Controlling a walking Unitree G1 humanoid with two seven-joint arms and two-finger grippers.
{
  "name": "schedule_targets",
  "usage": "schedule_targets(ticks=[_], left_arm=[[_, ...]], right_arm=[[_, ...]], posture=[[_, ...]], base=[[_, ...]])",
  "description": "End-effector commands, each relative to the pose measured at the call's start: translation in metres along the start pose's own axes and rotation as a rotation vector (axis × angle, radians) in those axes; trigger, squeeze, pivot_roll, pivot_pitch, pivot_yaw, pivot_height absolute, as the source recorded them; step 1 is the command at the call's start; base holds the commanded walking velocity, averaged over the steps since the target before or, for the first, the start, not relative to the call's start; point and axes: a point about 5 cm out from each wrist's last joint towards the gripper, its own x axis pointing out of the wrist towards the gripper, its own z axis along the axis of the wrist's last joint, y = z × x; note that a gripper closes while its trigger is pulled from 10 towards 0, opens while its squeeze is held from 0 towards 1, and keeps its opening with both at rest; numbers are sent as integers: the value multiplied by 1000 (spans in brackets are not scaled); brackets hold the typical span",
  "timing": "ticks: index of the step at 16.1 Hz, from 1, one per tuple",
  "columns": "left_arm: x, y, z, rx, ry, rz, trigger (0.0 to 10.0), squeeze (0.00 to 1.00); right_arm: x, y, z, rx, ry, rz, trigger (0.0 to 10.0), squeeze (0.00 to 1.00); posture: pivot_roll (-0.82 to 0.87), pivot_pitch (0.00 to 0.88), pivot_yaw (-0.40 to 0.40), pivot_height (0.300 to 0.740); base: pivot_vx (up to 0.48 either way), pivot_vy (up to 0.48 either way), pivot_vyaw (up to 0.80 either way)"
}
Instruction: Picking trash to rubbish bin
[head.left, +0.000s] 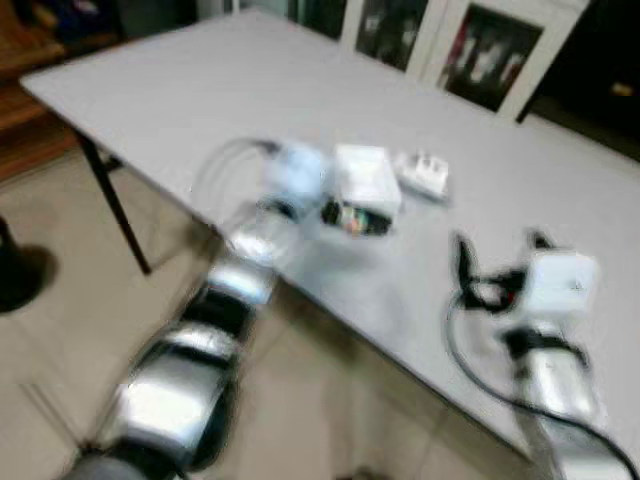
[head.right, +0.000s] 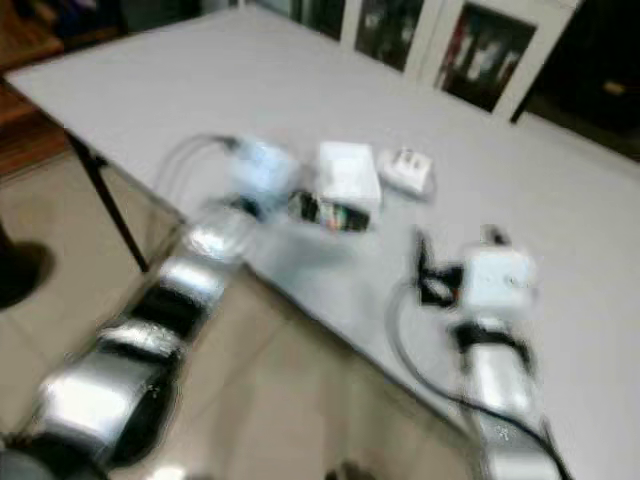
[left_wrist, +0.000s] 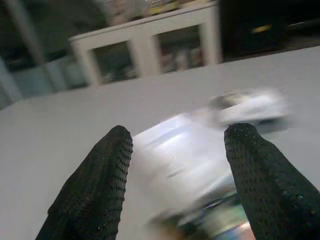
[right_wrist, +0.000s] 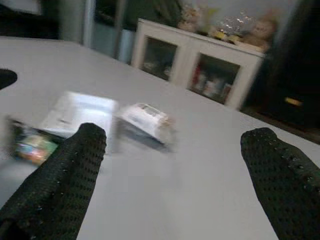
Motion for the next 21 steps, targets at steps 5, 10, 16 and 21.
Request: schedule_targets(ticks=[5, 10, 16, 21], left_arm=[[-4, 14, -5, 16, 29, 38, 10000, 0], [-5, 13, -8, 16, 41, 36, 10000, 0], [-6, 7, -23, 15, 145, -25, 10000, 0], [-6, -3, -30, 8, 179, -67, 10000, 0]], right_arm=[[1, 3, 3, -5, -16, 14, 10000, 0], [0, 5, 3, -18, -11, 19, 10000, 0], [-2, 8, 0, 10, 20, 56, 10000, 1000], [-4, 14, -16, -81, 145, 200, 10000, 1000]], posture=[[108, 120, -111, 740], [104, 123, -110, 740], [101, 140, -118, 740], [99, 165, -130, 740]], base=[[0, 0, 0], [0, 0, 0], [0, 0, 0], [0, 0, 0]])
